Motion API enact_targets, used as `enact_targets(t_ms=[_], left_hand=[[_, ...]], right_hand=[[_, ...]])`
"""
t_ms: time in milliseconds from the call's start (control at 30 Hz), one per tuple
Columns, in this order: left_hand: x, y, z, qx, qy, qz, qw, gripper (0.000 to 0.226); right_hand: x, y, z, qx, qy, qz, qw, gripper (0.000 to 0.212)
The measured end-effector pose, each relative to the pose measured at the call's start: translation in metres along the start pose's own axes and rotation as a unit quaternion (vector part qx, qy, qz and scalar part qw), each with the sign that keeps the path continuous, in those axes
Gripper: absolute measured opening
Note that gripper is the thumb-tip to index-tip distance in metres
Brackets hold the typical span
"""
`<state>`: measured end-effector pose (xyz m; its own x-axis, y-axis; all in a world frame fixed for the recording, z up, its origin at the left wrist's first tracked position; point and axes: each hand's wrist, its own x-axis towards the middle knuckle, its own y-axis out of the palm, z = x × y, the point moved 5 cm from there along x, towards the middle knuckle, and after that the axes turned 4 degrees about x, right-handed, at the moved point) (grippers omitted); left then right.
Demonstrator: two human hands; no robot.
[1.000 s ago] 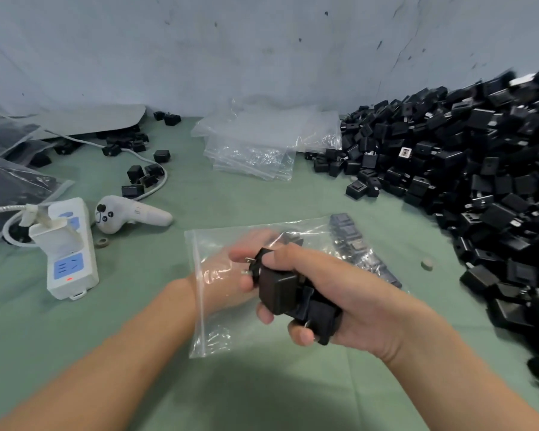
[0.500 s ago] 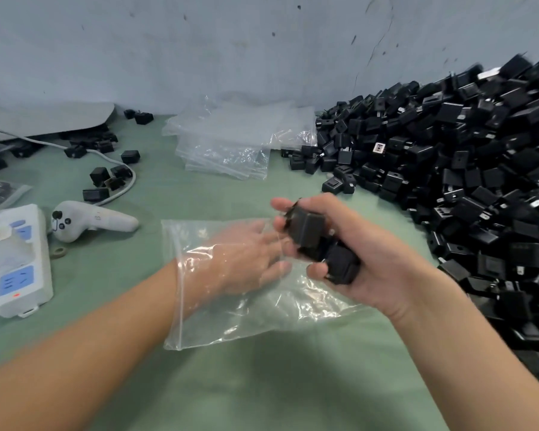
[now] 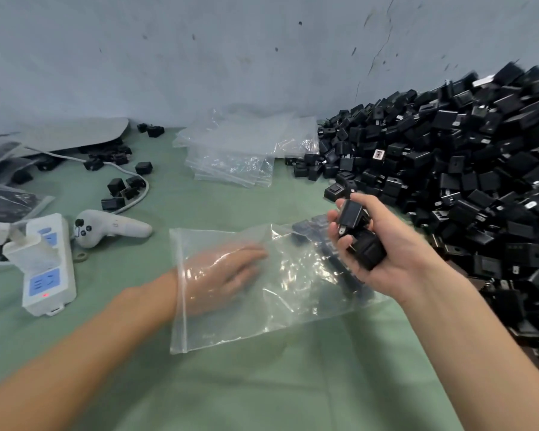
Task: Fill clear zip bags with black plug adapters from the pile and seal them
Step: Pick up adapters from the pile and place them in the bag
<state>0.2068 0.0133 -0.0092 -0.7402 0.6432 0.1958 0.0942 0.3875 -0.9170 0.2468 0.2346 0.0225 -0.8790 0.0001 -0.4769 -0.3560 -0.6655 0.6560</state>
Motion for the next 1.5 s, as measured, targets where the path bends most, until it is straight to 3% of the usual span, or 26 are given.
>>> enact_targets(t_ms=[100,133,200,267,333,400,500,633,700,800,900,967,1000,1067,1133,1200,1300,1367,1433,1500], left_hand=[[-0.035,-0.031,0.024,-0.108,-0.11,0.02,0.988,0.028],[-0.044,-0.046,0.028,-0.127,-0.144,-0.007,0.981,0.025],[-0.058,-0.077,0.034,-0.134,-0.191,-0.131,0.964,0.033],[-0.067,-0.105,0.029,-0.152,-0.214,-0.285,0.922,0.042],[-0.064,-0.113,0.007,-0.196,-0.201,-0.34,0.898,0.035],[-0.048,-0.096,-0.021,-0.246,-0.167,-0.292,0.909,0.027],[-0.025,-0.06,-0.055,-0.223,-0.124,-0.186,0.949,0.023],[-0.021,-0.041,-0.061,-0.174,-0.105,-0.156,0.967,0.027],[-0.025,-0.041,-0.055,-0.19,-0.108,-0.16,0.963,0.02],[-0.034,-0.047,-0.042,-0.274,-0.133,-0.169,0.938,0.022],[-0.056,-0.069,-0.001,-0.327,-0.203,-0.213,0.898,0.028],[-0.08,-0.081,0.035,-0.296,-0.272,-0.227,0.887,0.024],[-0.092,-0.082,0.051,-0.257,-0.312,-0.215,0.889,0.023],[-0.112,-0.073,0.072,-0.184,-0.37,-0.167,0.895,0.021],[-0.118,-0.059,0.075,-0.154,-0.374,-0.133,0.905,0.016],[-0.114,-0.047,0.069,-0.152,-0.342,-0.119,0.92,0.015],[-0.104,-0.036,0.054,-0.185,-0.289,-0.117,0.932,0.015],[-0.095,-0.026,0.044,-0.178,-0.255,-0.1,0.945,0.018],[-0.091,-0.02,0.042,-0.1,-0.234,-0.086,0.963,0.029],[-0.093,-0.023,0.042,-0.018,-0.214,-0.08,0.973,0.035]], right_hand=[[0.001,0.003,-0.006,-0.002,0.002,-0.011,1.0,0.043],[0.0,0.005,-0.009,-0.003,0.001,-0.01,1.0,0.038],[0.0,0.011,-0.017,-0.005,-0.005,0.001,1.0,0.025],[-0.002,0.019,-0.027,-0.023,-0.01,0.019,0.999,0.02],[-0.004,0.029,-0.037,-0.05,-0.013,0.045,0.998,0.018],[-0.005,0.037,-0.047,-0.095,-0.025,0.064,0.993,0.02],[-0.006,0.048,-0.06,-0.207,-0.083,0.093,0.97,0.026],[-0.009,0.051,-0.068,-0.234,-0.119,0.114,0.958,0.03],[-0.009,0.051,-0.07,-0.241,-0.12,0.116,0.956,0.034],[-0.006,0.052,-0.075,-0.236,-0.112,0.112,0.959,0.023],[-0.003,0.048,-0.072,-0.237,-0.105,0.093,0.961,0.014],[-0.003,0.043,-0.067,-0.256,-0.112,0.076,0.957,0.011],[-0.003,0.039,-0.064,-0.29,-0.13,0.063,0.946,0.009],[-0.004,0.037,-0.059,-0.409,-0.192,0.04,0.891,0.006],[-0.005,0.039,-0.057,-0.507,-0.252,0.04,0.823,0.005],[-0.005,0.042,-0.059,-0.55,-0.283,0.049,0.784,0.007],[-0.006,0.047,-0.066,-0.575,-0.288,0.07,0.762,0.01],[-0.006,0.05,-0.075,-0.578,-0.252,0.107,0.769,0.011],[-0.006,0.051,-0.084,-0.575,-0.195,0.149,0.78,0.013],[-0.007,0.051,-0.091,-0.593,-0.16,0.182,0.768,0.018]])
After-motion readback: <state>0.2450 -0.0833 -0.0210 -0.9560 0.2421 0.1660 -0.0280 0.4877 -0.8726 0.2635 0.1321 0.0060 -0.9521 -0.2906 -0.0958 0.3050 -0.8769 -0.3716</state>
